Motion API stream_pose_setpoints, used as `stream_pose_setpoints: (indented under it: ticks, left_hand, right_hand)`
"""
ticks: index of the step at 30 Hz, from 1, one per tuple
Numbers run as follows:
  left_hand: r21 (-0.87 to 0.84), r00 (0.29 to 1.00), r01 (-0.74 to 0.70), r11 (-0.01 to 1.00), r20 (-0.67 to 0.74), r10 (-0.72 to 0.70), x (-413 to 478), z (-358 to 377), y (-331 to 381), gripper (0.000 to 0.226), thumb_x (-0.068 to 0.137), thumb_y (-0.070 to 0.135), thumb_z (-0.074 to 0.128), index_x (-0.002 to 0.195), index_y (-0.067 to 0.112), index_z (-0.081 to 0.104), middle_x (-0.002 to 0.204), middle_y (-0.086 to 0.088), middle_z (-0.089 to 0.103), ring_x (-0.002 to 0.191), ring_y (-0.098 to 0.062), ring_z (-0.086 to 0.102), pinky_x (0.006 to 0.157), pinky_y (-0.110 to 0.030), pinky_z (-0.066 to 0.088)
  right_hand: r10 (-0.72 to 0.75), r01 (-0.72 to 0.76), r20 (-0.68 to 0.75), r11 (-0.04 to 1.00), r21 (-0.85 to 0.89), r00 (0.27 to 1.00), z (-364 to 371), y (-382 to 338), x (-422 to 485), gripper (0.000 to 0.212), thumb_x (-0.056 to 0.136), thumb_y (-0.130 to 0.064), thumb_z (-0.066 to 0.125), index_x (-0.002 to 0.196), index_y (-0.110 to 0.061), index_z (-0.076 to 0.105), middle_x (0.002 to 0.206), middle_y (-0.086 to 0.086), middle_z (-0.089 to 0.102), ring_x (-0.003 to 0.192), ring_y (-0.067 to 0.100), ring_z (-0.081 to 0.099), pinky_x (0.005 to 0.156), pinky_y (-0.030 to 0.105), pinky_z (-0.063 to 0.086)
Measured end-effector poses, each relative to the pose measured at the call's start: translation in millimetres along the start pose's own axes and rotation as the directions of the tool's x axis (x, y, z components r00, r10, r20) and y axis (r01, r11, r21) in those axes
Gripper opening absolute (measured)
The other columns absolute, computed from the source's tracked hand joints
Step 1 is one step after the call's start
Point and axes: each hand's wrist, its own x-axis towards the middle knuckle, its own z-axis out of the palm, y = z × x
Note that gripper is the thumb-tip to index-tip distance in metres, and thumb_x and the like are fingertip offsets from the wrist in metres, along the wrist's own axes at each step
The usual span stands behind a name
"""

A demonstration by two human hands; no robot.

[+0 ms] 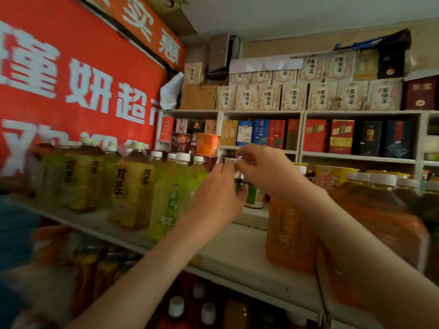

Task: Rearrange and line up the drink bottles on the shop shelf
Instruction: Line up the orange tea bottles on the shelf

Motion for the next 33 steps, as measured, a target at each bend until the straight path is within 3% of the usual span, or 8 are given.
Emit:
stream_pose_setpoints:
  ticks: [3,6,10,14,19,26,30,33]
  left_hand:
    - [0.027,0.994,0.092,0.995,-0.066,-0.090,-28.6,-19.3,-35.5,0.047,0.087,0.030,0.061,0.130,0.020,0.045,0.124,0.001,0.049,0.109,-0.016,0.050,0.078,-0.024,0.037]
    - [0.075,0.969,0.242,0.967,-0.077,-0.236,-51.0,-33.7,-71.1,0.061,0.087,0.035,0.063,0.138,0.014,0.036,0.136,-0.003,0.039,0.121,-0.017,0.042,0.091,-0.021,0.035]
    - [0.029,0.960,0.258,0.966,-0.124,-0.252,-68.3,-42.6,-110.7,0.062,0.083,0.032,0.068,0.135,0.014,0.039,0.131,-0.003,0.039,0.118,-0.016,0.045,0.090,-0.018,0.034]
    - [-0.029,0.934,0.337,0.941,0.137,-0.331,-59.2,-50.6,-140.8,0.077,0.080,0.054,0.062,0.141,0.021,0.029,0.137,0.007,0.041,0.114,-0.004,0.043,0.089,-0.019,0.036]
    - [-0.138,0.865,0.401,0.906,0.383,-0.325,-34.0,-55.1,-170.7,0.069,0.075,0.065,0.060,0.130,0.028,0.041,0.099,0.027,0.050,0.077,0.015,0.044,0.055,-0.006,0.034]
    - [-0.300,0.792,0.479,0.825,0.554,-0.258,-15.5,-45.8,-191.4,0.109,0.034,0.081,0.064,0.126,0.025,0.050,0.115,0.010,0.061,0.104,-0.012,0.058,0.089,-0.035,0.050]
    - [-0.339,0.767,0.492,0.802,0.605,-0.215,-10.1,-37.4,-193.7,0.080,0.036,0.072,0.068,0.101,0.032,0.045,0.092,0.017,0.055,0.081,0.000,0.051,0.062,-0.023,0.043]
    - [-0.373,0.747,0.505,0.778,0.641,-0.178,-3.5,-34.0,-194.0,0.082,0.038,0.066,0.076,0.106,0.031,0.045,0.093,0.017,0.057,0.083,-0.003,0.053,0.067,-0.025,0.045]
  right_hand:
    - [-0.014,0.005,0.064,0.991,0.133,0.998,34.4,-14.2,-7.4,0.033,0.091,-0.033,0.056,0.119,-0.015,0.056,0.110,0.002,0.064,0.100,0.018,0.059,0.080,0.029,0.050]
    - [0.061,-0.107,0.162,0.950,0.292,0.985,71.9,-20.0,-13.0,0.048,0.088,-0.039,0.060,0.130,-0.019,0.047,0.118,0.000,0.059,0.099,0.013,0.055,0.070,0.018,0.044]
    - [0.161,-0.270,0.268,0.853,0.446,0.950,121.4,-18.2,-18.1,0.060,0.086,-0.040,0.063,0.138,-0.023,0.037,0.120,-0.008,0.056,0.097,0.006,0.054,0.071,0.017,0.044]
    - [0.232,-0.364,0.301,0.768,0.526,0.925,151.5,-17.1,-14.4,0.061,0.082,-0.042,0.066,0.134,-0.024,0.040,0.103,-0.018,0.057,0.091,-0.002,0.057,0.065,0.013,0.048]
    - [0.317,-0.459,0.345,0.734,0.501,0.884,168.2,-27.6,-11.7,0.077,0.075,-0.059,0.065,0.138,-0.028,0.034,0.104,-0.021,0.056,0.084,-0.010,0.053,0.054,0.006,0.043]
    - [0.417,-0.513,0.304,0.754,0.409,0.856,172.2,-35.4,-21.1,0.057,0.070,-0.068,0.064,0.114,-0.033,0.052,0.097,-0.022,0.059,0.086,-0.008,0.055,0.063,0.012,0.044]
    - [0.451,-0.524,0.270,0.772,0.360,0.851,168.4,-38.4,-23.7,0.049,0.074,-0.062,0.066,0.109,-0.030,0.055,0.096,-0.019,0.062,0.085,-0.007,0.057,0.060,0.010,0.044]
    - [0.468,-0.533,0.263,0.789,0.306,0.844,162.0,-39.4,-22.8,0.053,0.073,-0.060,0.068,0.112,-0.026,0.059,0.098,-0.015,0.064,0.084,-0.006,0.058,0.059,0.010,0.043]
